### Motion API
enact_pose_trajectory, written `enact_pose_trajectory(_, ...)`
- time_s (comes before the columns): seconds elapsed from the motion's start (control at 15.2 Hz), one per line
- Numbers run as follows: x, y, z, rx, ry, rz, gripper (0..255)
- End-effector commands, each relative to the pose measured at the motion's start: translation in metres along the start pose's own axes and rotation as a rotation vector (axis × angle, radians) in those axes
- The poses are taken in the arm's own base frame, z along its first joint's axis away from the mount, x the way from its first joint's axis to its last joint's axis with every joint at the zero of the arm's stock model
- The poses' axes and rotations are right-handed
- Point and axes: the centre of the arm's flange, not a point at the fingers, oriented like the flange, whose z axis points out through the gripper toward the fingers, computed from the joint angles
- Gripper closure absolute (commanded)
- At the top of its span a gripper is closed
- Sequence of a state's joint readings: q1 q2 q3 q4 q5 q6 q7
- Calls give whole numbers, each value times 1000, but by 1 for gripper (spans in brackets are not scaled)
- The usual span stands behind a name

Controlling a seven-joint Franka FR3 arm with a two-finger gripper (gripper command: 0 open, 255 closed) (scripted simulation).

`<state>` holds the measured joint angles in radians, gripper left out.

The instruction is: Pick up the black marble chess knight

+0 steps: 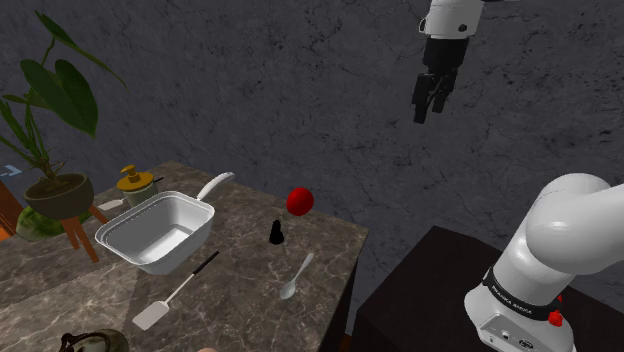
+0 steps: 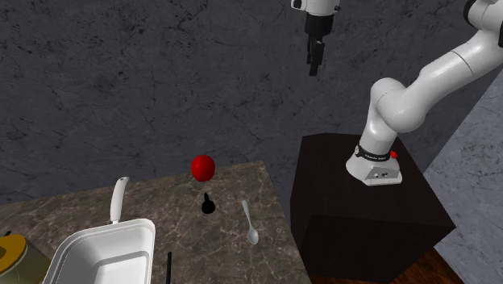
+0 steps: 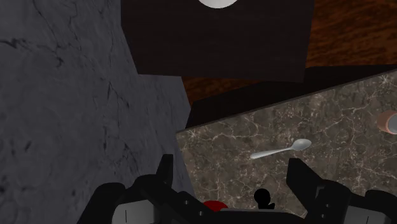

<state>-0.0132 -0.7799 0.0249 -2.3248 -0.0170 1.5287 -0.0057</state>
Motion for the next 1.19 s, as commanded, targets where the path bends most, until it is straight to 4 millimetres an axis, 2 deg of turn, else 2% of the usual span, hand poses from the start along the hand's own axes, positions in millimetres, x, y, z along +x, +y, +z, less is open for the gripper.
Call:
enact_pose_trajectory(0.0,0,0,0,0,0,0,0)
enact_pose_trajectory(1.12,150,-75,154,21,-42,-10,0)
